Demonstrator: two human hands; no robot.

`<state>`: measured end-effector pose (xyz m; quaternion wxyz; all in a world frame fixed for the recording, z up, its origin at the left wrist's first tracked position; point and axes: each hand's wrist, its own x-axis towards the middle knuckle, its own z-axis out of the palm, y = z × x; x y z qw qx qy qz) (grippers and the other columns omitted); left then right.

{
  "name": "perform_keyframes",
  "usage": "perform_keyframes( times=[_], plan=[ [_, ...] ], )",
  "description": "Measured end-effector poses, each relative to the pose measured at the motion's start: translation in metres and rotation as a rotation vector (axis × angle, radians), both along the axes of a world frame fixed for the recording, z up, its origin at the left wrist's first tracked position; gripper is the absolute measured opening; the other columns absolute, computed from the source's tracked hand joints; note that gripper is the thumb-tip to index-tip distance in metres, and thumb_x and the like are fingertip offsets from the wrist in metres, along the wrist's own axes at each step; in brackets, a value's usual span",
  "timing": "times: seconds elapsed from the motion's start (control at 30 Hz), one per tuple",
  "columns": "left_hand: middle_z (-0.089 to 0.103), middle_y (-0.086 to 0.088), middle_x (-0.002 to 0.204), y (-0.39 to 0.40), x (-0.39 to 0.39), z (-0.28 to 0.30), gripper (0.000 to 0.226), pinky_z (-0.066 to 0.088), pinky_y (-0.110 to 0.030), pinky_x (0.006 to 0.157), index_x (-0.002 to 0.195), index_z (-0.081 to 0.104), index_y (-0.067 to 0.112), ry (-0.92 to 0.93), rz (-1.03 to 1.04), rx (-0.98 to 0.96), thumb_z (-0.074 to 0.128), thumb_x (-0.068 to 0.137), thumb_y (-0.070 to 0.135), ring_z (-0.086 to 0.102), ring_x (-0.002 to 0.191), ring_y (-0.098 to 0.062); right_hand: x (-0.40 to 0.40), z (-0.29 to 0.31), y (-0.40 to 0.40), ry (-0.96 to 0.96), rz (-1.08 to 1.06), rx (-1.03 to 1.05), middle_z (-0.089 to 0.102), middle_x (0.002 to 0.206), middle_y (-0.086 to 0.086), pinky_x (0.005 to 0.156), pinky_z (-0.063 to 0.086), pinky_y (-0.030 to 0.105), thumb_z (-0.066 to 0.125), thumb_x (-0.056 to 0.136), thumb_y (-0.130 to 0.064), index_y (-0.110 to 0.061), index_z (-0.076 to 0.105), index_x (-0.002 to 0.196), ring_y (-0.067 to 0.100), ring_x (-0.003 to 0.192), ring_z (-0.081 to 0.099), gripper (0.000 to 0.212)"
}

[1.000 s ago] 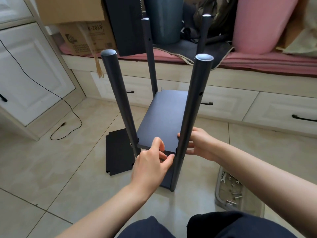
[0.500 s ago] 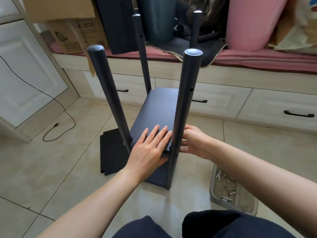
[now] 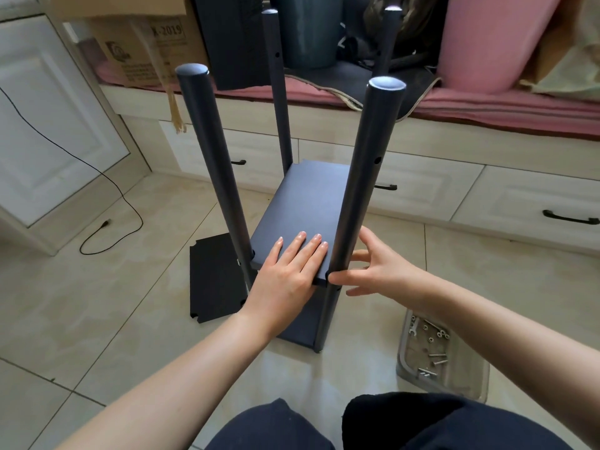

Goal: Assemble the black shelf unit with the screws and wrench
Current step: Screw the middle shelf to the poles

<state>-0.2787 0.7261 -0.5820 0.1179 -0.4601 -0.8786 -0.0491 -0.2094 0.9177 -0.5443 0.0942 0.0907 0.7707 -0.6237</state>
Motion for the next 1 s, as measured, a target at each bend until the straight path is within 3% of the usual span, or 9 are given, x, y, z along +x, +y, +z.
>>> perform_keyframes(
  times=[0.07, 0.2, 0.27, 0.37, 0.47, 0.57, 0.7, 0.8, 1.0],
  plan=[
    [0.043, -0.008, 0.156, 0.0, 0.003, 0.001, 0.06, 0.036, -0.054, 0.116, 0.15, 0.045, 0.008, -0.011, 0.017, 0.031, 0.064, 0.096, 0.021, 0.039, 0.145, -0.031, -0.002, -0.004, -0.001, 0.003, -0.003, -0.023, 0.068, 0.117, -0.001, 0.082, 0.061, 0.043, 0.089, 0.065, -0.033, -0.051, 0.039, 0.137, 0.007, 0.105, 0.067, 0.089],
    [0.006, 0.003, 0.169, -0.005, 0.0, -0.005, 0.09, 0.003, -0.05, 0.126, 0.162, 0.011, 0.019, -0.118, 0.035, -0.081, 0.051, 0.094, 0.061, 0.002, 0.157, -0.02, -0.004, -0.008, -0.001, 0.016, -0.001, -0.021, 0.068, 0.111, -0.006, 0.073, 0.062, 0.038, 0.088, 0.05, -0.047, -0.068, 0.055, 0.107, 0.008, 0.101, 0.069, 0.069],
    [0.001, 0.005, 0.169, -0.006, 0.0, -0.007, 0.101, -0.004, -0.048, 0.126, 0.162, 0.007, 0.02, -0.111, 0.049, -0.089, 0.049, 0.088, 0.073, -0.003, 0.157, -0.018, -0.006, -0.009, 0.0, 0.017, -0.002, -0.024, 0.069, 0.111, -0.006, 0.075, 0.062, 0.039, 0.089, 0.049, -0.047, -0.066, 0.058, 0.106, 0.007, 0.101, 0.068, 0.067],
    [0.016, 0.005, 0.167, -0.001, 0.001, -0.008, 0.093, 0.001, -0.045, 0.126, 0.16, 0.023, 0.02, -0.116, 0.075, 0.038, 0.051, 0.088, 0.072, 0.01, 0.156, -0.019, -0.01, -0.01, 0.004, 0.011, -0.001, -0.016, 0.072, 0.106, -0.011, 0.078, 0.062, 0.04, 0.089, 0.051, -0.047, -0.06, 0.06, 0.111, 0.003, 0.103, 0.067, 0.068],
    [0.034, 0.002, 0.161, 0.008, 0.004, -0.011, 0.08, 0.015, -0.047, 0.125, 0.155, 0.039, 0.018, -0.074, 0.093, 0.141, 0.056, 0.091, 0.063, 0.028, 0.152, -0.021, -0.012, -0.009, 0.01, -0.009, 0.009, -0.05, 0.071, 0.103, -0.017, 0.078, 0.06, 0.03, 0.088, 0.052, -0.047, -0.064, 0.061, 0.104, 0.003, 0.1, 0.069, 0.061],
    [0.046, -0.001, 0.154, 0.018, 0.007, -0.014, 0.075, 0.029, -0.051, 0.12, 0.148, 0.05, 0.014, -0.026, 0.1, 0.2, 0.059, 0.09, 0.06, 0.04, 0.146, -0.025, -0.01, -0.011, 0.019, 0.0, 0.024, -0.132, 0.07, 0.112, -0.007, 0.078, 0.057, 0.025, 0.088, 0.058, -0.035, -0.057, 0.065, 0.108, 0.009, 0.099, 0.07, 0.06],
    [0.05, -0.001, 0.151, 0.025, 0.011, -0.017, 0.07, 0.031, -0.053, 0.117, 0.145, 0.054, 0.015, 0.012, 0.118, 0.204, 0.055, 0.09, 0.059, 0.043, 0.144, -0.026, -0.006, -0.017, 0.037, -0.031, 0.055, -0.208, 0.062, 0.129, 0.011, 0.088, 0.056, 0.037, 0.076, 0.073, -0.008, -0.045, 0.045, 0.139, 0.024, 0.104, 0.07, 0.082],
    [0.054, -0.001, 0.148, 0.028, 0.012, -0.017, 0.067, 0.031, -0.054, 0.117, 0.143, 0.056, 0.015, 0.017, 0.123, 0.195, 0.054, 0.091, 0.057, 0.045, 0.142, -0.027, -0.002, -0.023, 0.045, -0.071, 0.011, -0.376, 0.057, 0.135, 0.016, 0.094, 0.055, 0.044, 0.064, 0.078, 0.007, -0.04, 0.041, 0.141, 0.031, 0.111, 0.068, 0.081],
    [0.05, -0.002, 0.151, 0.028, 0.015, -0.014, 0.067, 0.029, -0.054, 0.119, 0.146, 0.053, 0.015, -0.023, 0.136, 0.121, 0.062, 0.093, 0.054, 0.04, 0.145, -0.028, -0.008, -0.03, 0.039, -0.116, -0.179, -0.467, 0.064, 0.125, 0.017, 0.095, 0.054, 0.049, 0.075, 0.073, -0.009, -0.032, 0.032, 0.146, 0.029, 0.104, 0.071, 0.088]
  ],
)
